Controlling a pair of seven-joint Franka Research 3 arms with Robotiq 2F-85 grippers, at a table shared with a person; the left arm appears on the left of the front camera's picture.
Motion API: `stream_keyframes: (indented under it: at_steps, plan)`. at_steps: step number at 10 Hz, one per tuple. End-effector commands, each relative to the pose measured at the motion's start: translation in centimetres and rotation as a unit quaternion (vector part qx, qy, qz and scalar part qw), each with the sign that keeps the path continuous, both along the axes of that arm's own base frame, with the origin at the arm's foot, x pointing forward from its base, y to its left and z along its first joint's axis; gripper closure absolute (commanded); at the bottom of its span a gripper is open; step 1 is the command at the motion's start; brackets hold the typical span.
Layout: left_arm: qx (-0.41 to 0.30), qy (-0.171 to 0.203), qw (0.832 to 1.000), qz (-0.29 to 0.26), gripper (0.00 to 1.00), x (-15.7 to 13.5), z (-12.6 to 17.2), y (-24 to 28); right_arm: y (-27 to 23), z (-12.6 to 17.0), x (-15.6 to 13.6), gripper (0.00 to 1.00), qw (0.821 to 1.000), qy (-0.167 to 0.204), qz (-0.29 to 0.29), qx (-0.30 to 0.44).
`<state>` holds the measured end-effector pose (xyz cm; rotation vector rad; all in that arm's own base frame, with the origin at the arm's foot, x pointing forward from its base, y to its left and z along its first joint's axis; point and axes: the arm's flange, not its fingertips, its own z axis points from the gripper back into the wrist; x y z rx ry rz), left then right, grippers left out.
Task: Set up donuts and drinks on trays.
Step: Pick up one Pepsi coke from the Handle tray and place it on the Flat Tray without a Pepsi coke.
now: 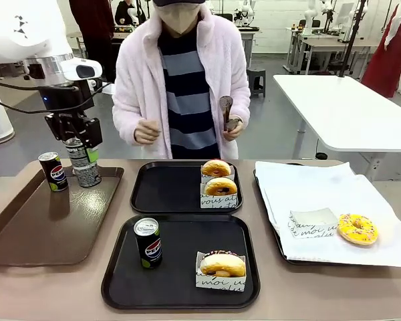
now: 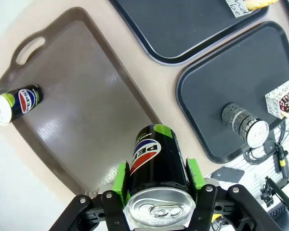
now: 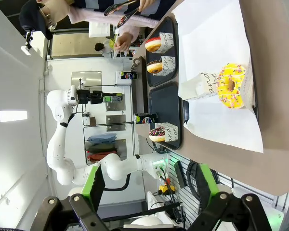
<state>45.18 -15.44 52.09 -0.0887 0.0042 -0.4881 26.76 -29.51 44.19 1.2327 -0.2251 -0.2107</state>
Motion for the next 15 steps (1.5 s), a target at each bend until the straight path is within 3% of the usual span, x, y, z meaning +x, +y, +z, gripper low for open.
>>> stream_keyframes:
  at_steps: [1,8,11,13,14,15]
  plan:
    - [0.002,-0.011,1.0,0.001,0.42,1.1,-0.6,-0.9,-0.1,0.1,-0.1,0.0,1.0,-0.005,0.002,0.005]
    - [-0.009,-0.019,1.0,-0.015,0.42,4.3,-3.7,-6.3,-0.1,0.1,-0.1,0.0,1.0,-0.005,0.002,0.005]
    - [-0.012,0.004,1.0,-0.012,0.42,5.7,-4.6,-6.8,-0.1,0.1,-0.1,0.0,1.0,-0.005,0.002,0.005]
    - [-0.03,0.089,0.995,-0.042,0.42,4.3,-2.9,-3.7,-0.1,0.1,-0.1,0.0,1.0,-0.005,0.002,0.005]
    - [-0.041,0.103,0.992,-0.068,0.42,2.2,-1.3,-1.4,-0.1,0.1,-0.1,0.0,1.0,-0.005,0.002,0.005]
    - [-0.026,0.093,0.991,-0.093,0.42,-0.3,0.3,1.0,-0.1,0.1,-0.1,0.0,1.0,-0.005,0.002,0.005]
